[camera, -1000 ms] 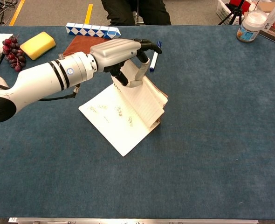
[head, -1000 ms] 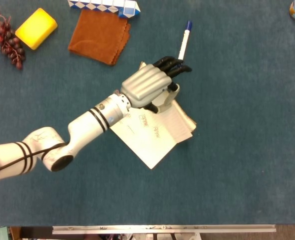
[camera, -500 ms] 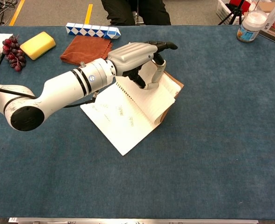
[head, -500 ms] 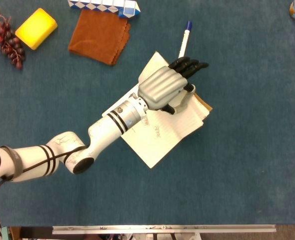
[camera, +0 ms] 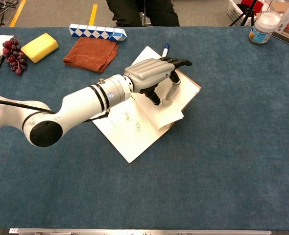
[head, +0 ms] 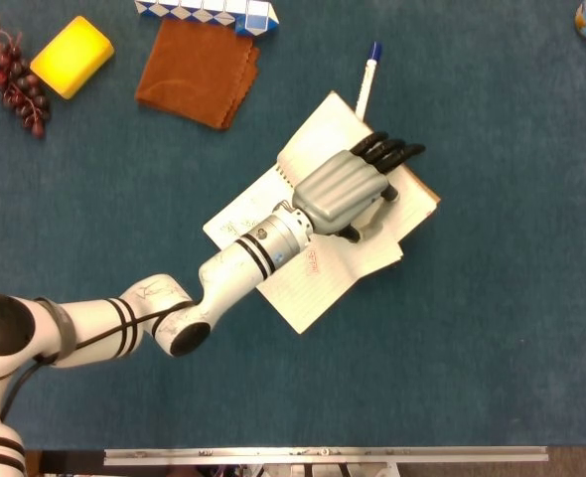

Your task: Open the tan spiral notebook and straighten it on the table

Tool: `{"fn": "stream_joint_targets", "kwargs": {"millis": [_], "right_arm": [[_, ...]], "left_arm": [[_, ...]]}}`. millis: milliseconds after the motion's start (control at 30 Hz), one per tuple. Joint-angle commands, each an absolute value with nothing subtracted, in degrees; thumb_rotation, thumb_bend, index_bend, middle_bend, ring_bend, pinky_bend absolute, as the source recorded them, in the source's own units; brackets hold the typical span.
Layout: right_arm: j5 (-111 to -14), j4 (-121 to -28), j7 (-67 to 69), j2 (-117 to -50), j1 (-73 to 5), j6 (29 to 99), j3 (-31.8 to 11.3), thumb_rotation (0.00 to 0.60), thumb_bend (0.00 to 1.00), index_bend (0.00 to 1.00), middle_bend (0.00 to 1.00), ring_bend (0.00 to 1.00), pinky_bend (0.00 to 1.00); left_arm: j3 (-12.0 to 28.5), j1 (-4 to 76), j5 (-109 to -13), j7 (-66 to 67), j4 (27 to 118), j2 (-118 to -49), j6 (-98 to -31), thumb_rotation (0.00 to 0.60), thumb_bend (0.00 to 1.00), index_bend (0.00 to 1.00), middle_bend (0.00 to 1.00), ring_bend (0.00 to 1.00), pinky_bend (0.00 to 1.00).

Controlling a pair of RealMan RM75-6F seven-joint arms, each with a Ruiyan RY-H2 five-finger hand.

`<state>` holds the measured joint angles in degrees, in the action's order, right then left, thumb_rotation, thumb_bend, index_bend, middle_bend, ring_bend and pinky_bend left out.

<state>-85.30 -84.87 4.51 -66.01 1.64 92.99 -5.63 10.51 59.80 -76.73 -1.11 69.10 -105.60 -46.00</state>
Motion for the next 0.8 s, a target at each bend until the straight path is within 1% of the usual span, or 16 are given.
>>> {"fn": "stream_joint_targets", "kwargs": {"millis": [33, 200, 333, 700, 800], "right_arm": [[-85.3, -84.8, 4.6, -66.0, 1.6, 92.9, -5.6, 0.600, 0.32, 0.38, 0.33, 0.33, 0.41], [-85.3, -84.7, 4.8, -66.0, 1.7, 92.8, -5.6, 0.600, 0.32, 0.38, 0.33, 0.33, 0.41], [-85.2, -84.7, 5.0, -65.8, 1.8, 93.0, -5.8, 0.600, 0.32, 0.38, 0.33, 0.33, 0.41], [-86.2, -85.2, 4.7, -66.0, 1.1, 92.6, -5.7, 0.600, 0.32, 0.38, 0.33, 0.33, 0.41], [-86.4, -85.4, 4.5, -66.0, 0.9, 92.6, -5.8, 0.600, 0.32, 0.38, 0.33, 0.33, 0.41]], "left_arm": [[11.4, 59.9, -75.7, -1.7, 68.8, -106.5, -45.9, 0.600, 0.33, 0.13, 0.01, 0.00, 0.02], [11.7, 60.0, -74.6, 0.3, 68.5, -106.4, -45.2, 0.600, 0.33, 0.13, 0.01, 0.00, 0.02], [10.8, 59.1, -74.1, 1.9, 69.9, -103.7, -44.6, 0.600, 0.33, 0.13, 0.01, 0.00, 0.02], [4.6, 54.0, -74.6, 6.1, 79.3, -90.5, -44.1, 0.600, 0.33, 0.13, 0.01, 0.00, 0.02], [3.7, 52.6, -75.3, 6.1, 82.8, -86.2, -45.2, 0.600, 0.33, 0.13, 0.01, 0.00, 0.02]]}}
